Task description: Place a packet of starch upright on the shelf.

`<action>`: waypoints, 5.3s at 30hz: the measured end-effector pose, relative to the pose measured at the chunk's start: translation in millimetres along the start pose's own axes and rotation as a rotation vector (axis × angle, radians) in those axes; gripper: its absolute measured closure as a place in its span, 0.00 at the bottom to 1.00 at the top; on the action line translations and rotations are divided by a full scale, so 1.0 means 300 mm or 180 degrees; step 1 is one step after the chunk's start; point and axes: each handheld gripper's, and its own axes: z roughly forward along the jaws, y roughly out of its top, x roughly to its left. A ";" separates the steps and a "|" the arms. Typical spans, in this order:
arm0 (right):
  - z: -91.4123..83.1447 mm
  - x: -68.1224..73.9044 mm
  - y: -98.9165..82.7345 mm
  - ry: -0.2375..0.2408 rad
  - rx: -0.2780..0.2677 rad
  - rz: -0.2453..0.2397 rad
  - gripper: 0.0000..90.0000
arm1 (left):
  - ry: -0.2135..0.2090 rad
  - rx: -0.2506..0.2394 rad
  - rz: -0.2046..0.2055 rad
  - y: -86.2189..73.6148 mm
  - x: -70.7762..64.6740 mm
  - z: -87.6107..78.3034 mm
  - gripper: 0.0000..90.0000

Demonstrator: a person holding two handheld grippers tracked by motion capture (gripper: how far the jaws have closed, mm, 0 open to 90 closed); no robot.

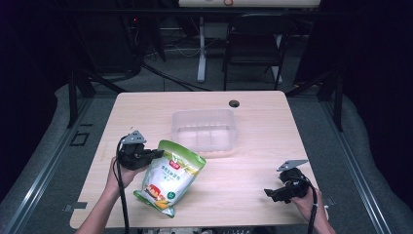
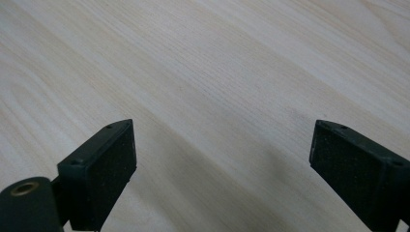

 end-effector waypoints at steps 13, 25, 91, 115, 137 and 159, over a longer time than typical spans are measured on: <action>0.004 0.001 0.001 0.0010 0.0050 -0.0016 0.10 | 0.0074 -0.0244 0.0086 -0.007 -0.036 -0.067 1.00; 0.004 -0.001 -0.001 -0.0004 0.0082 -0.0008 0.10 | 0.0147 -0.0561 0.0208 0.020 -0.080 -0.139 1.00; -0.009 -0.015 -0.002 0.0005 -0.0059 0.0126 0.10 | 0.0249 -0.0853 0.0208 0.473 -0.059 -0.183 1.00; -0.007 -0.023 -0.003 -0.0022 -0.0057 0.0126 0.10 | 0.0417 -0.1035 -0.0325 0.525 0.045 -0.025 1.00; -0.012 -0.020 -0.005 -0.0027 -0.0068 0.0119 0.10 | 0.0568 -0.1105 -0.0715 0.506 0.074 0.148 1.00; -0.008 -0.014 -0.004 0.0007 -0.0061 0.0103 0.10 | 0.0676 -0.0979 -0.0668 0.364 0.071 0.196 0.97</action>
